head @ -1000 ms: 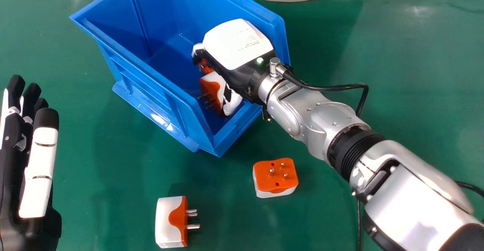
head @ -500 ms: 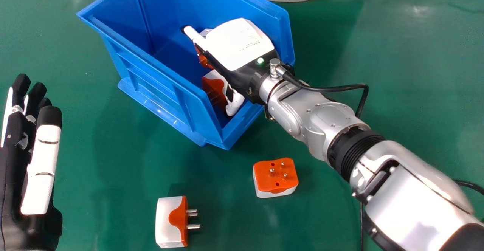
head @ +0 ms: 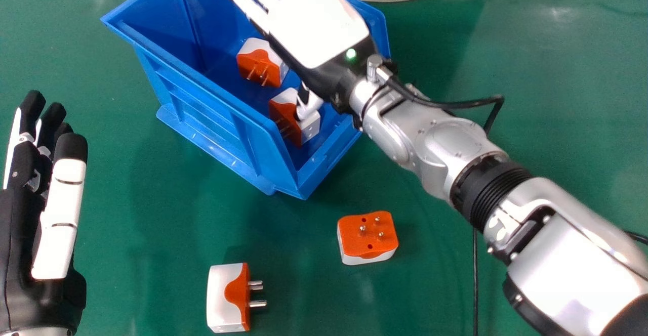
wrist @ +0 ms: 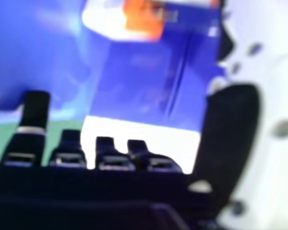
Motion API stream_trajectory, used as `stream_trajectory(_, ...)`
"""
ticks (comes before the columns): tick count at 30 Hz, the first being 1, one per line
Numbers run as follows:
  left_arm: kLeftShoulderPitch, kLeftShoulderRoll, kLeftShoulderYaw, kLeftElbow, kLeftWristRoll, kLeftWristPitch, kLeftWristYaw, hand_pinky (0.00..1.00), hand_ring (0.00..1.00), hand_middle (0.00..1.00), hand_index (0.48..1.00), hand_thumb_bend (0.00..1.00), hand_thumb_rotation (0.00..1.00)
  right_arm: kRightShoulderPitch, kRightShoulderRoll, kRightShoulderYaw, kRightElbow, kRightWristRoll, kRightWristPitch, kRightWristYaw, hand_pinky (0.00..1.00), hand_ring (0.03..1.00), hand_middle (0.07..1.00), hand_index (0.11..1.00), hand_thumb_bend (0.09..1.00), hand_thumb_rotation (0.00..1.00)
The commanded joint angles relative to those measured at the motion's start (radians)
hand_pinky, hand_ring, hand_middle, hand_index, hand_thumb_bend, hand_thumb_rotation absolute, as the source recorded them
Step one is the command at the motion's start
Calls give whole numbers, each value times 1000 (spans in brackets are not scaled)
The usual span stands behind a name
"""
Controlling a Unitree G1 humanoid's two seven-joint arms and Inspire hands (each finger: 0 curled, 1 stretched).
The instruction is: Pick all objects and put in blue box
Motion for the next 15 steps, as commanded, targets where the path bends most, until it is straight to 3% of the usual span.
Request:
stream_trajectory(1, -4, -4, -3, -12, 7, -25, 2, 867, 915, 920, 918, 619, 699, -39, -30, -23, -77, 1, 1, -8, 822, 951, 971, 948, 676, 52)
stream_trajectory(5, -10, -15, -8, -13, 6, -17, 9, 832, 894, 902, 898, 618, 682, -14, -64, -47, -170, 9, -8, -3, 820, 942, 958, 937, 621, 26)
stream_trajectory(10, -12, -15, -15, -22, 34, -4, 19, 816, 882, 890, 885, 633, 677, 46, -129, -93, -374, 16, 13, 65, 838, 946, 960, 934, 601, 13)
stream_trajectory(15, -19, -5, -21, -23, 39, -10, 10, 819, 886, 894, 886, 645, 692, 143, -187, -161, -604, 19, 36, 131, 827, 935, 952, 920, 650, 10)
